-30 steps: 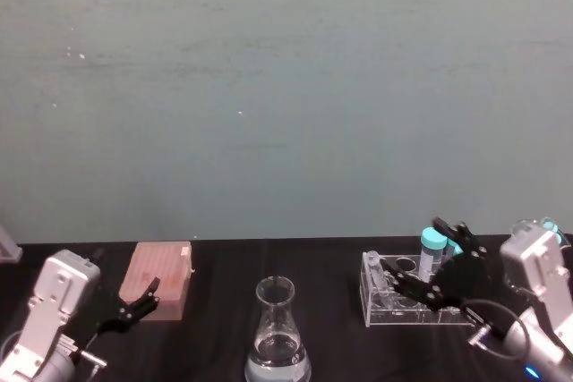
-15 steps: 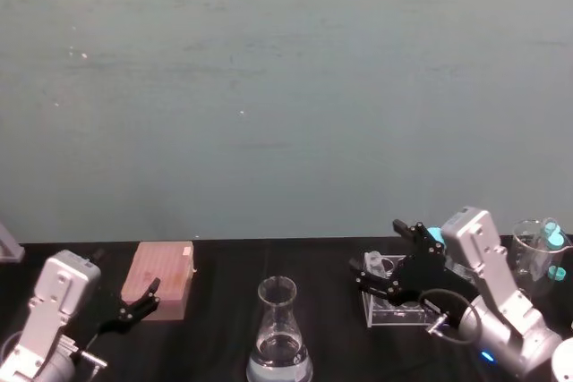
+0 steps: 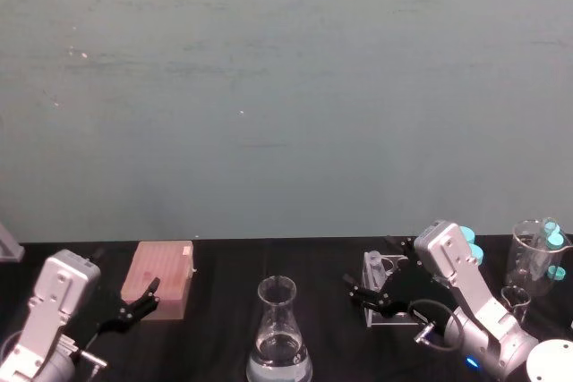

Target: Pour the liquid from the test tube into the beaker using one hand.

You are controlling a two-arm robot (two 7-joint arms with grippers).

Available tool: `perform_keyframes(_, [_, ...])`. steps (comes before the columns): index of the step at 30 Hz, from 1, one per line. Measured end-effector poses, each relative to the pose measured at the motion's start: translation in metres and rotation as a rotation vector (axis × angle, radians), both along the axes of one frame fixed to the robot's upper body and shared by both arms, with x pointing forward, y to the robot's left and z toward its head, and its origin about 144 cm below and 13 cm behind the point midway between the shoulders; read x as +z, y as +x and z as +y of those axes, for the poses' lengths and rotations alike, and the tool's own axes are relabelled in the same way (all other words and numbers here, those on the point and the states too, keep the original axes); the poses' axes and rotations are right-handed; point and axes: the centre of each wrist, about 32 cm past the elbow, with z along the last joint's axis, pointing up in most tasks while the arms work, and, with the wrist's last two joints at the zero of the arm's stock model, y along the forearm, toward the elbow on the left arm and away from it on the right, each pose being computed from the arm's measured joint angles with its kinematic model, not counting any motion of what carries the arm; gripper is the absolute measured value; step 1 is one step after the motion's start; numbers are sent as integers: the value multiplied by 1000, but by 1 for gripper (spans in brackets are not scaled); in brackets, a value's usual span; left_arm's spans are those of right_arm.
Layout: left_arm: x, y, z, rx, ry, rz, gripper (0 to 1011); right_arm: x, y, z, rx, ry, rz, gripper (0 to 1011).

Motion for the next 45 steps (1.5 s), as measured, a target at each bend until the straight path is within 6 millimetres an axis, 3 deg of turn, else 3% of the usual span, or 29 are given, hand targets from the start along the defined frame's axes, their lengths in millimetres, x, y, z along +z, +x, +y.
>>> perform_keyframes(17, [0,0,0,0,0,0,1000,-13,5,3,-17,-14,11,1004])
perform_keyframes(45, [0,0,0,0,0,0,1000,-18,7,4,-56,0,14,1004])
